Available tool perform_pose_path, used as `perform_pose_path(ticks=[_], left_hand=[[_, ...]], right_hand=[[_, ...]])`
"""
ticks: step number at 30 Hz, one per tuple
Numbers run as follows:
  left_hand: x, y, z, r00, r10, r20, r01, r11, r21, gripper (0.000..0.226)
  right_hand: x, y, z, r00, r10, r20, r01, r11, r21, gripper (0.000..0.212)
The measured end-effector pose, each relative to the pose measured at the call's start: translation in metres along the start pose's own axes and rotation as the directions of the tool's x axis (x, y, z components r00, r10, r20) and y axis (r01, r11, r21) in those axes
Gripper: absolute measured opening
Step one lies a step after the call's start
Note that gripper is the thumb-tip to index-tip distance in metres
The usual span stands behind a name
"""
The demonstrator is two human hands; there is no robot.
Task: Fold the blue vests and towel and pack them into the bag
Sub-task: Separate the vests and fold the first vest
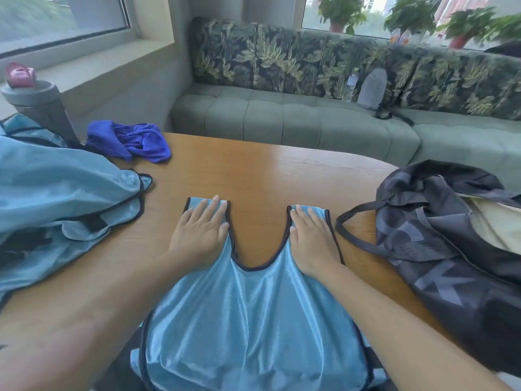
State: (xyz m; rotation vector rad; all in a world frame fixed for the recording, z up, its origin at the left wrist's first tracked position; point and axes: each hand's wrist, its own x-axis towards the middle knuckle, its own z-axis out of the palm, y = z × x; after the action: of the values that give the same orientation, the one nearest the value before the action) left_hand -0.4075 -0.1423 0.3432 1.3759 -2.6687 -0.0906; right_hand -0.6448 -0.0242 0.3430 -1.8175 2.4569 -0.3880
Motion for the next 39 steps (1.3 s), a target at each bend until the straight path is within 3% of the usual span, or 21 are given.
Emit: perform_pose_path(ticks=[7, 22, 30, 33, 35, 37, 39], left_hand=[[0.072, 0.004, 0.004, 1.000, 0.004, -0.028, -0.004, 1.000, 0.008, 0.060], [0.265, -0.033, 0.025, 0.999, -0.034, -0.039, 0.034, 0.999, -0.004, 0.059], [0.313, -0.044, 0.024, 0.998, -0.069, -0.010, 0.068, 0.997, -0.019, 0.059], [0.311, -0.044, 0.021, 0.998, -0.056, -0.024, 0.054, 0.997, -0.059, 0.057], [0.306, -0.041, 0.019, 0.991, -0.049, -0.124, 0.032, 0.990, -0.135, 0.052], [0.297, -0.038, 0.015, 0.961, -0.058, -0.270, -0.005, 0.974, -0.228, 0.041], [0.283, -0.036, 0.011, 0.934, -0.082, -0.348, -0.030, 0.952, -0.305, 0.031]], right_hand=[[0.070, 0.006, 0.004, 1.000, 0.005, -0.004, -0.005, 1.000, -0.008, 0.053], [0.262, 0.052, 0.013, 0.997, 0.022, -0.073, -0.022, 1.000, 0.003, 0.050], [0.309, 0.064, 0.013, 0.996, 0.041, -0.085, -0.041, 0.999, 0.002, 0.050], [0.312, 0.066, 0.011, 0.995, 0.070, -0.073, -0.063, 0.993, 0.102, 0.051], [0.308, 0.066, 0.009, 0.992, 0.108, -0.066, -0.082, 0.943, 0.322, 0.058], [0.302, 0.065, 0.008, 0.969, 0.158, -0.191, -0.050, 0.879, 0.473, 0.055], [0.290, 0.067, 0.005, 0.902, 0.147, -0.406, 0.012, 0.931, 0.365, 0.039]])
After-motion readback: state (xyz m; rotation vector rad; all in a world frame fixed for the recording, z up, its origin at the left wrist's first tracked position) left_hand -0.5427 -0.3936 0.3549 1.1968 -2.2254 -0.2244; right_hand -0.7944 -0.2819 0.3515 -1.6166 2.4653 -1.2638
